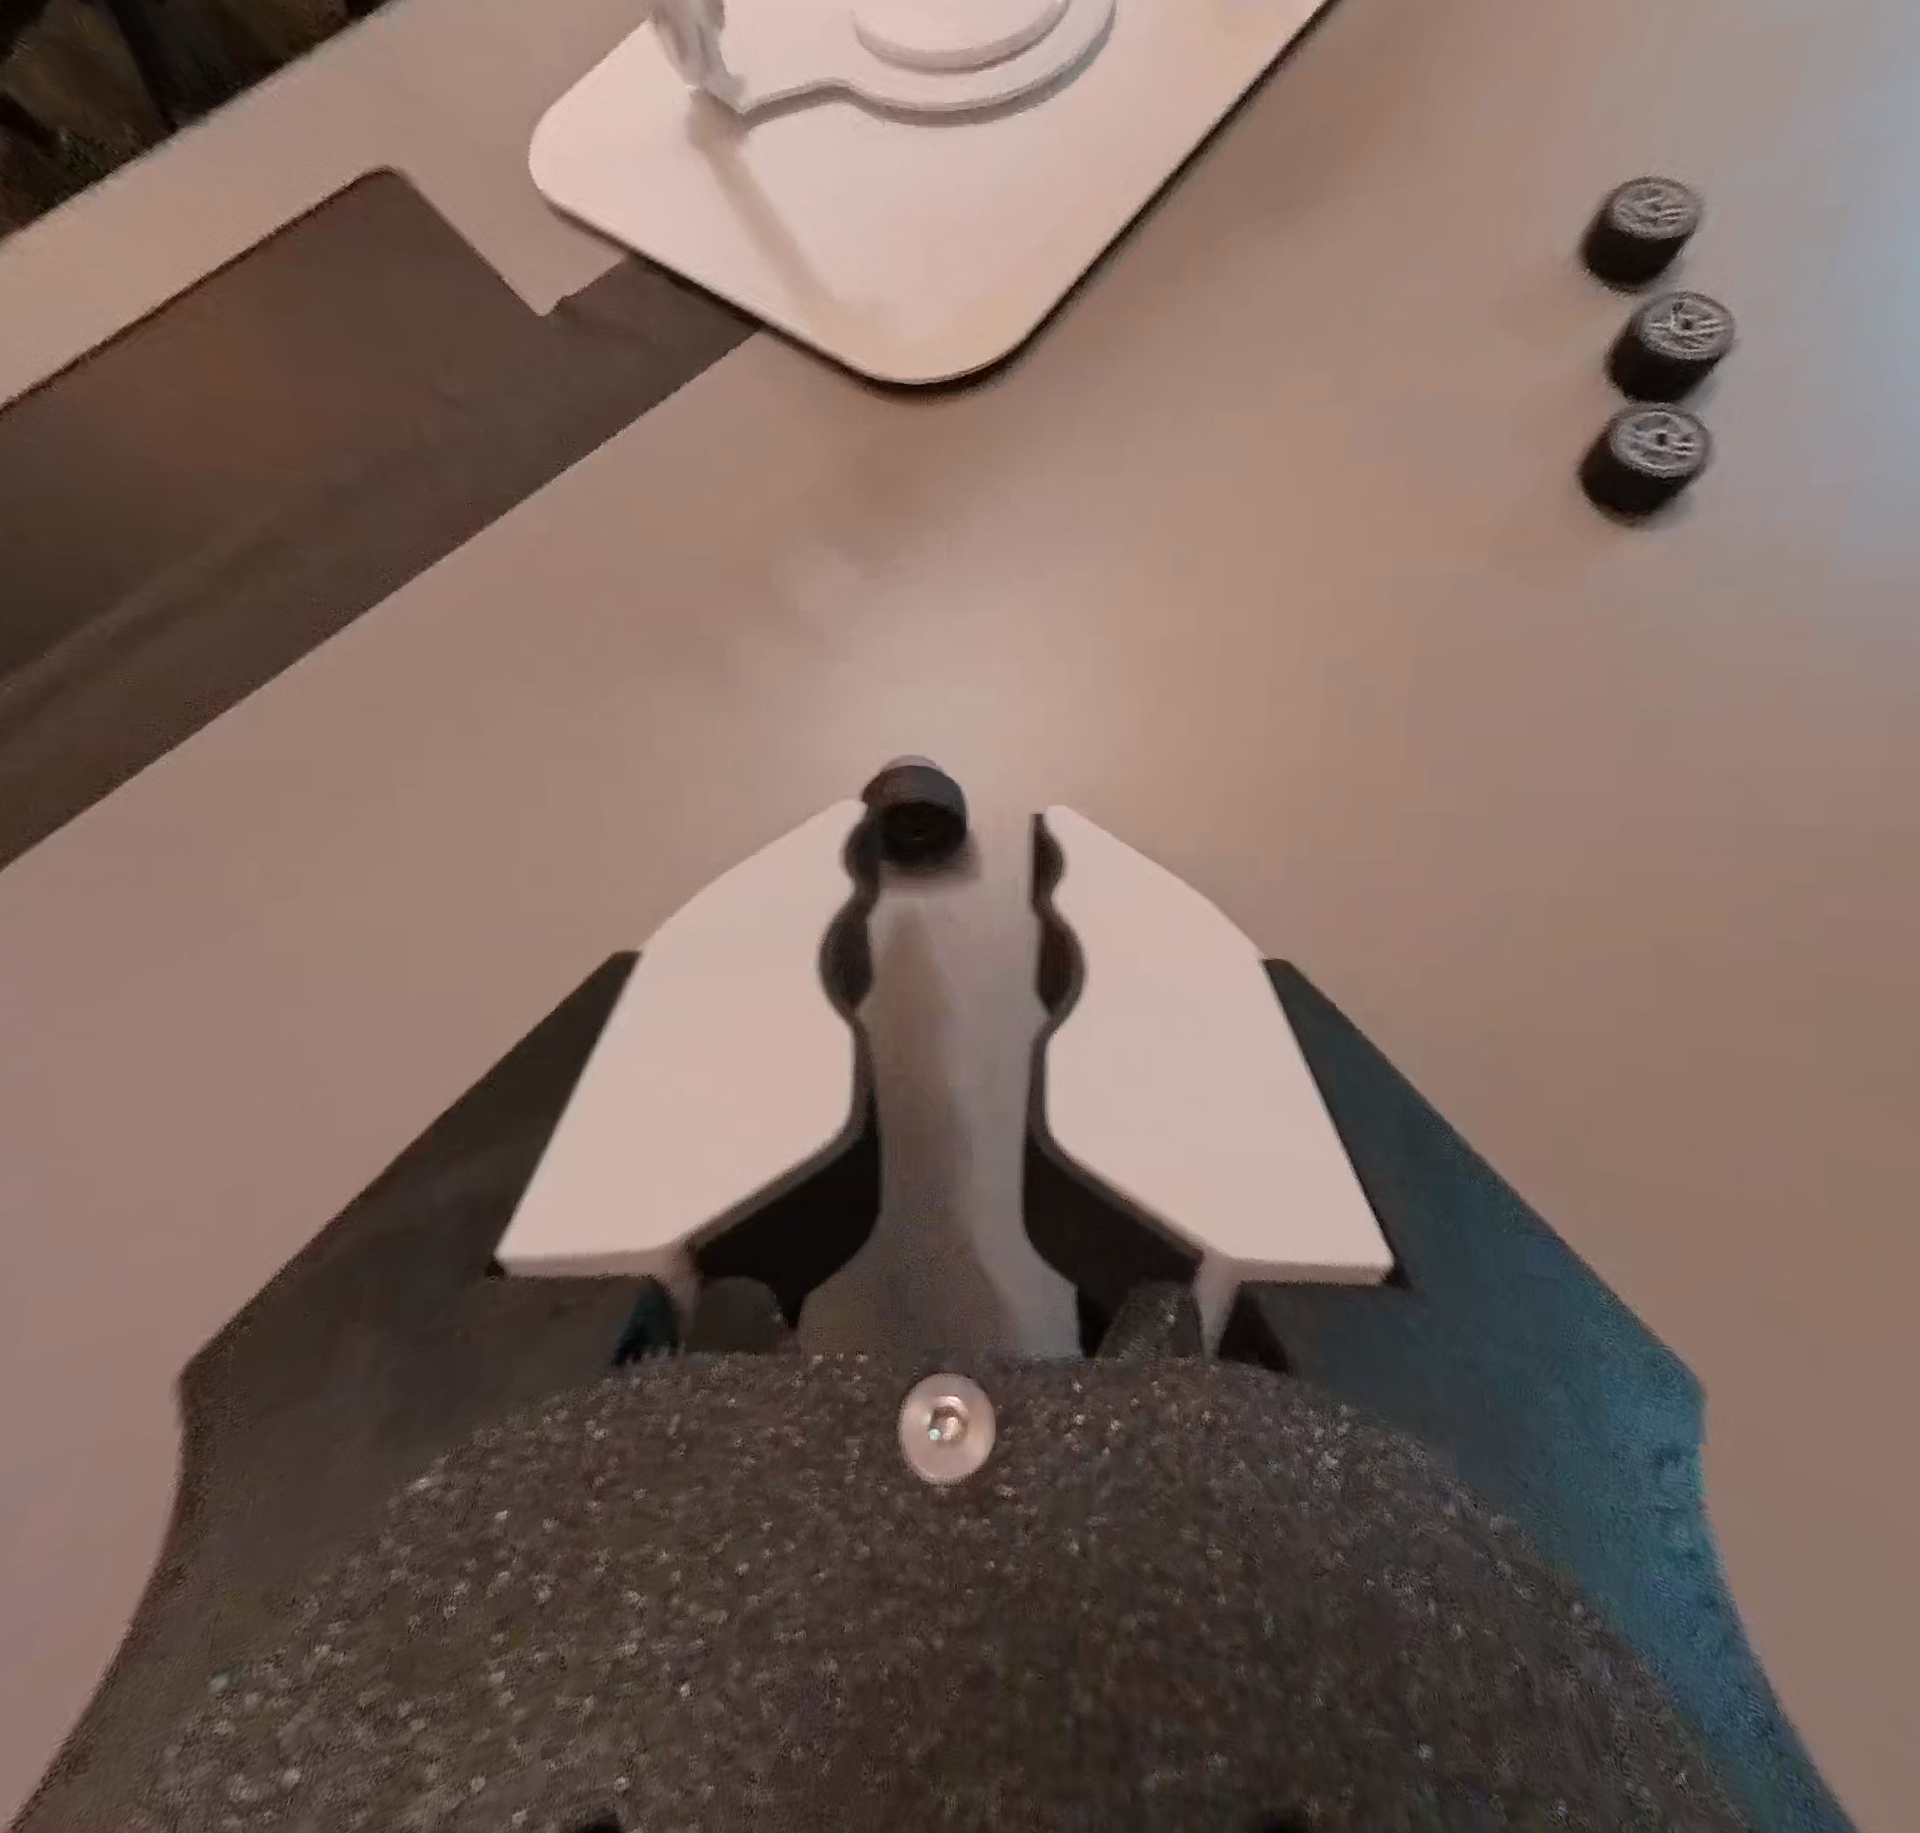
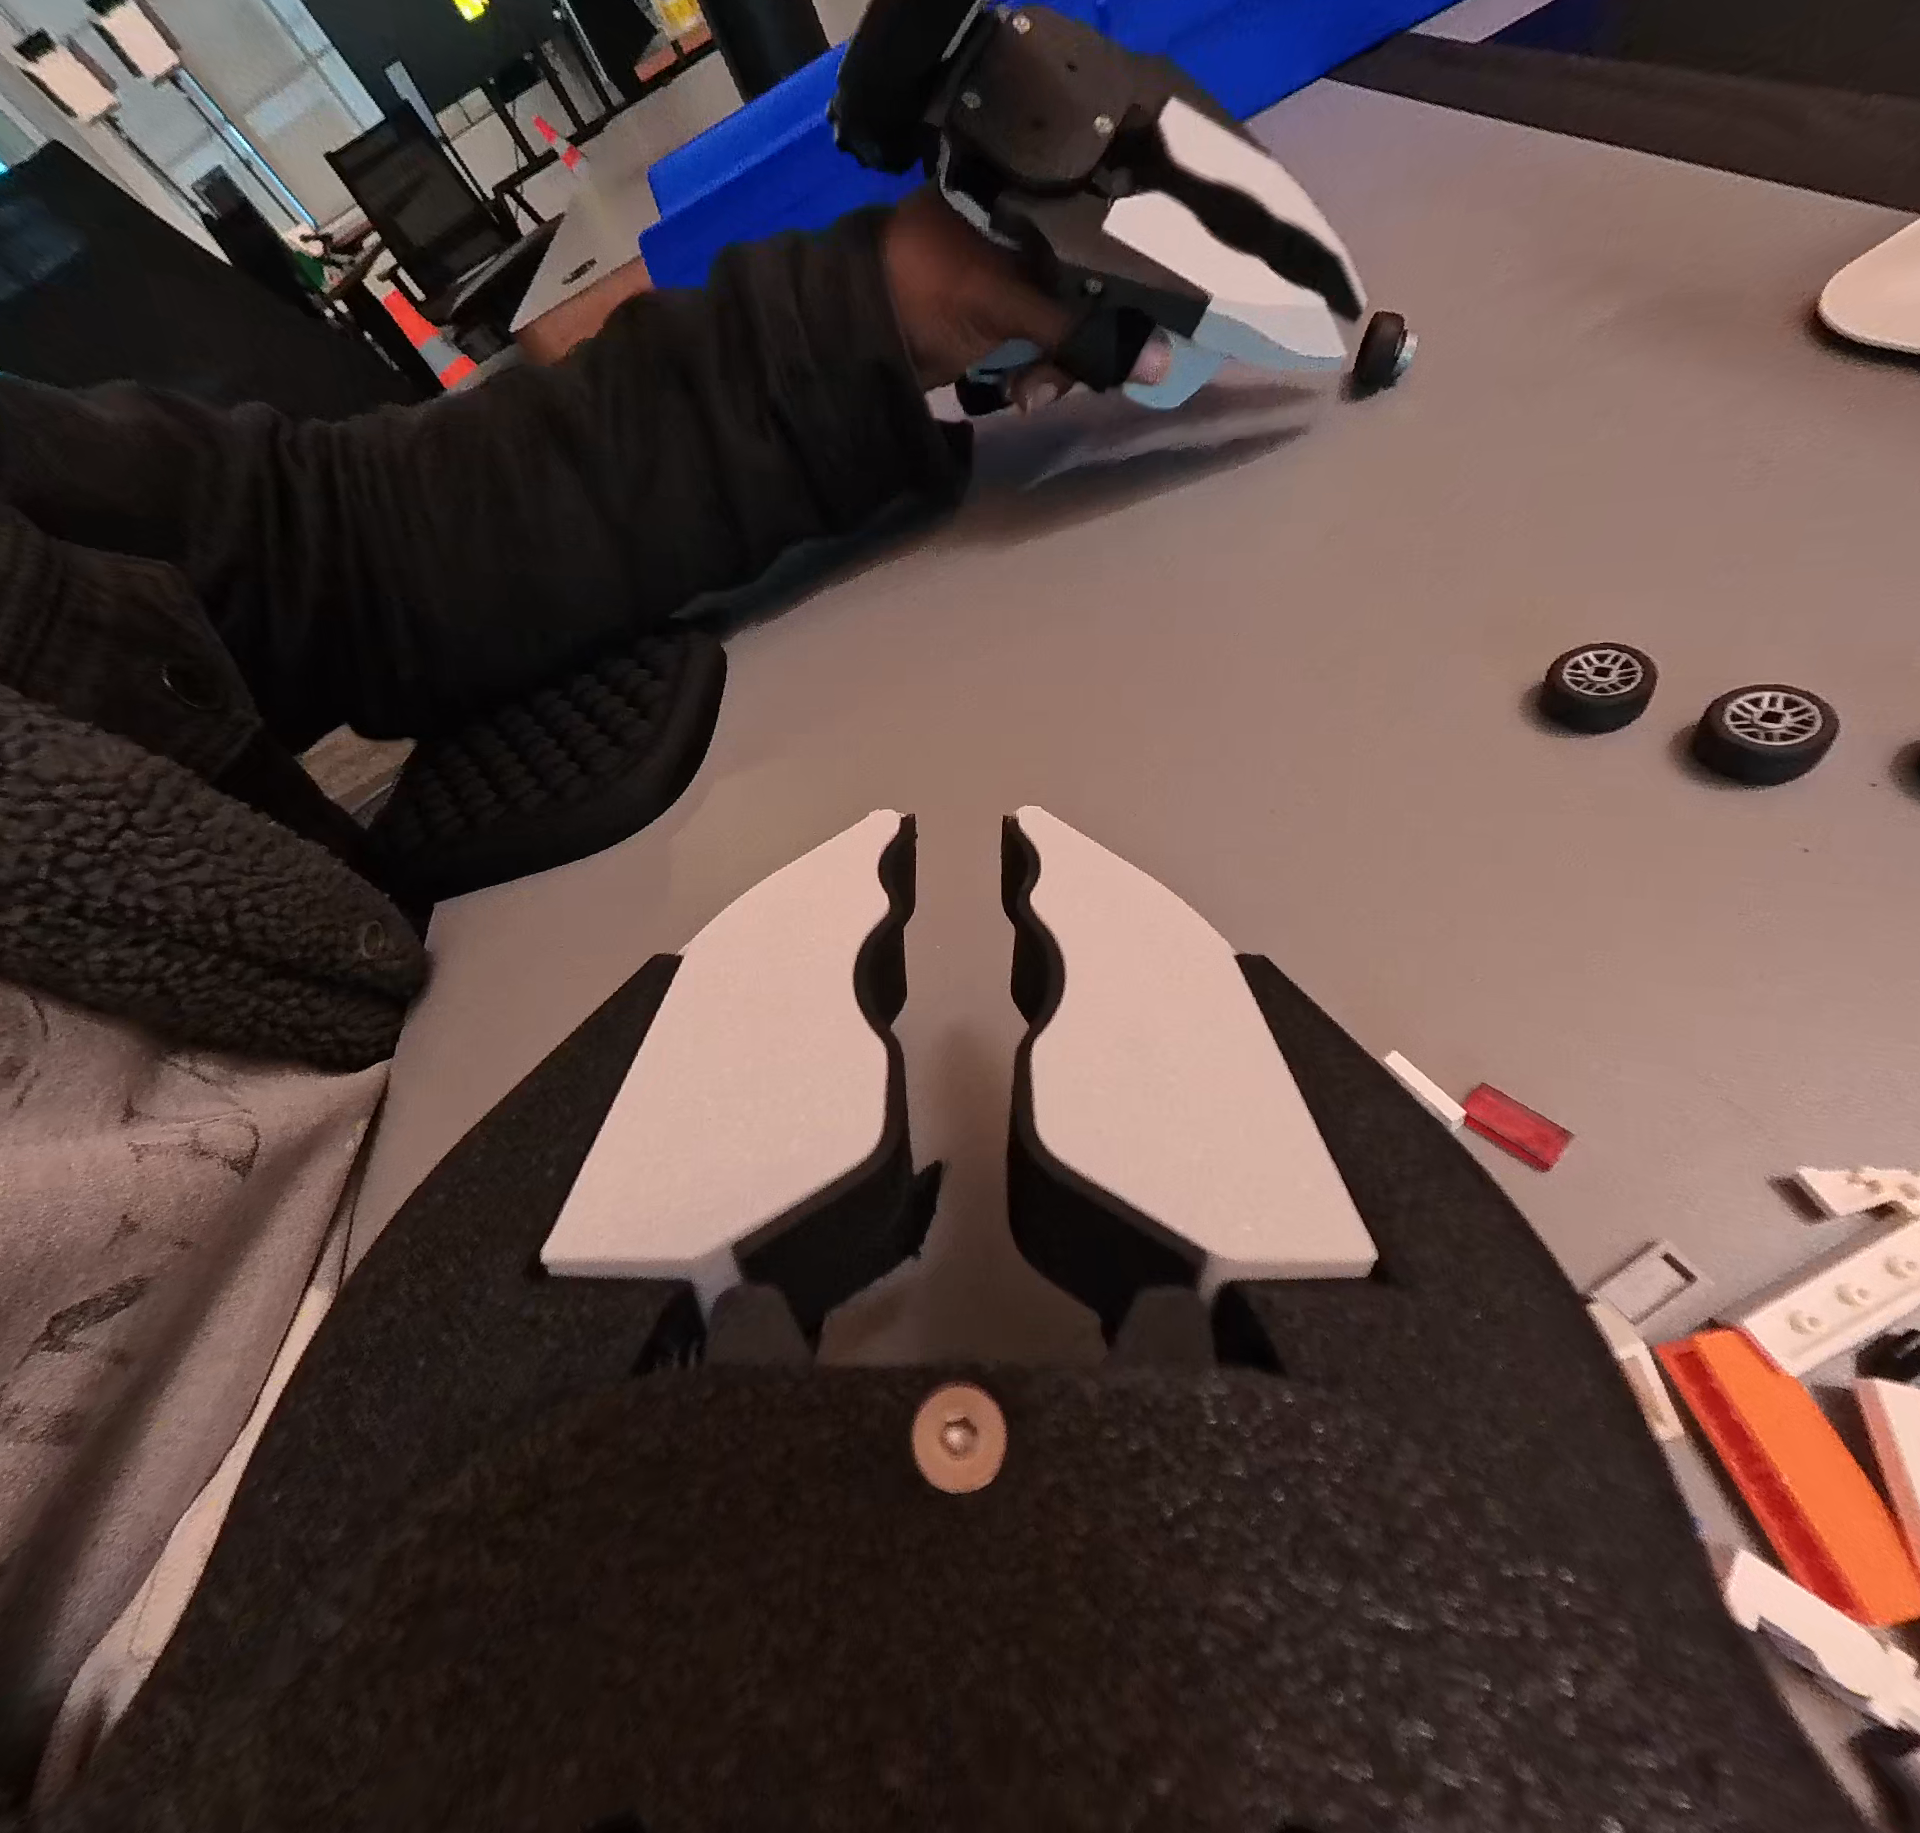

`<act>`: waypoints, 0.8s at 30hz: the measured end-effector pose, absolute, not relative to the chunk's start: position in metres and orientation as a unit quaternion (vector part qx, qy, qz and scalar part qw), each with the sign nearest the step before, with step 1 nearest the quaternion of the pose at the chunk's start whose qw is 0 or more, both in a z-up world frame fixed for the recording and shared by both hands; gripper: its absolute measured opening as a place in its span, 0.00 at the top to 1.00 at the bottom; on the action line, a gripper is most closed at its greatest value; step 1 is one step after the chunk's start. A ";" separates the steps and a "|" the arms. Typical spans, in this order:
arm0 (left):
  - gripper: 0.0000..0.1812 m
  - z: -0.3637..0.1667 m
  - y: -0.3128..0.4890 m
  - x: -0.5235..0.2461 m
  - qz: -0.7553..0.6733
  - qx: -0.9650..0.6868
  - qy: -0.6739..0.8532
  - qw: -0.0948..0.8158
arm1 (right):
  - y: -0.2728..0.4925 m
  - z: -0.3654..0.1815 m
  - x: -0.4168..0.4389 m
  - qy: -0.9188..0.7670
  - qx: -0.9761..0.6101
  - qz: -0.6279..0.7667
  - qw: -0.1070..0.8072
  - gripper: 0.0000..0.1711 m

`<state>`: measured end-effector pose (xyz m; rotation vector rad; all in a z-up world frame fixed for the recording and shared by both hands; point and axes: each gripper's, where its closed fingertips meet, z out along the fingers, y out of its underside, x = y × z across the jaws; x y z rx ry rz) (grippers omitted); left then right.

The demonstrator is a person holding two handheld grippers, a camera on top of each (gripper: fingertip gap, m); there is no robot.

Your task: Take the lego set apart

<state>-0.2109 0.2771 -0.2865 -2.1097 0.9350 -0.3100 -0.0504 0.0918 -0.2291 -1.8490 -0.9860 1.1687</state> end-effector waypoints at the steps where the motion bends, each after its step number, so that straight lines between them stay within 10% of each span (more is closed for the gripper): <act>1: 0.78 -0.288 0.281 -0.213 -0.123 -0.841 0.363 0.382 | 0.092 -0.230 -0.051 -0.383 -0.719 0.454 0.362 0.91; 8: 0.88 -0.293 0.286 -0.203 -0.143 -0.833 0.385 0.370 | 0.094 -0.234 -0.050 -0.381 -0.725 0.449 0.356 0.91; 15: 0.88 -0.188 0.175 -0.108 -0.453 -0.670 0.417 0.415 | 0.107 -0.202 -0.044 -0.372 -0.679 0.418 0.475 0.91; 24: 0.88 -0.196 0.072 -0.046 -0.557 -0.649 0.449 0.258 | 0.080 -0.191 -0.057 -0.547 -0.546 0.200 0.602 0.82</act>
